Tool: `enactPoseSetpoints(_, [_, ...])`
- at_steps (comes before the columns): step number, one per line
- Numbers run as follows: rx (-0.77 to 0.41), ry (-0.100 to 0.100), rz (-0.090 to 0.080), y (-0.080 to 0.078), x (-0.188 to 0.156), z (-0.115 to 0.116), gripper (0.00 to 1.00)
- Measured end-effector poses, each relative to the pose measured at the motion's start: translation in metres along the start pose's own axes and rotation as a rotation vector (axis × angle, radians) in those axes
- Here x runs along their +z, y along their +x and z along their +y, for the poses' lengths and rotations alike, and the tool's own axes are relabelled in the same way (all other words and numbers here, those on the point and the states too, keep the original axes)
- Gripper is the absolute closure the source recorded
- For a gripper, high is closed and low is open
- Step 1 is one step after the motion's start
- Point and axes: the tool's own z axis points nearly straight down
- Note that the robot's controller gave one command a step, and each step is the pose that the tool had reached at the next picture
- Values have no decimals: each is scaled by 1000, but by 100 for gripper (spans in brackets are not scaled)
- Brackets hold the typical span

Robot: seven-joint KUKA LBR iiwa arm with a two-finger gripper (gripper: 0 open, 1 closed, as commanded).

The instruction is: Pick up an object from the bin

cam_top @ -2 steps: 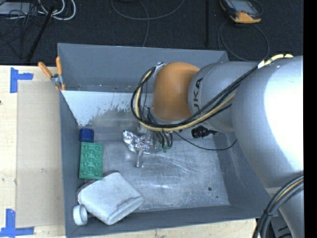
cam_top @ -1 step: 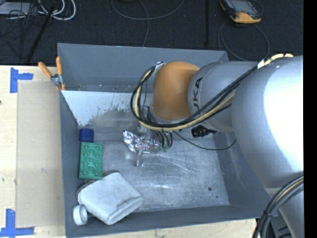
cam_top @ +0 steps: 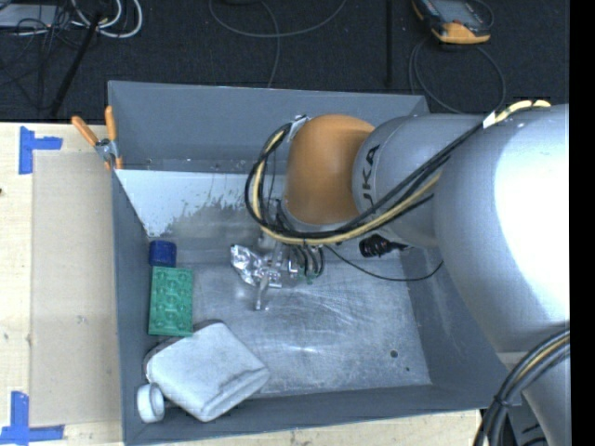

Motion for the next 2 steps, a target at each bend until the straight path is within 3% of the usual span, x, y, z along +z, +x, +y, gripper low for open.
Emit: enactPoseSetpoints(2, [2,0,1,0,0,0,0])
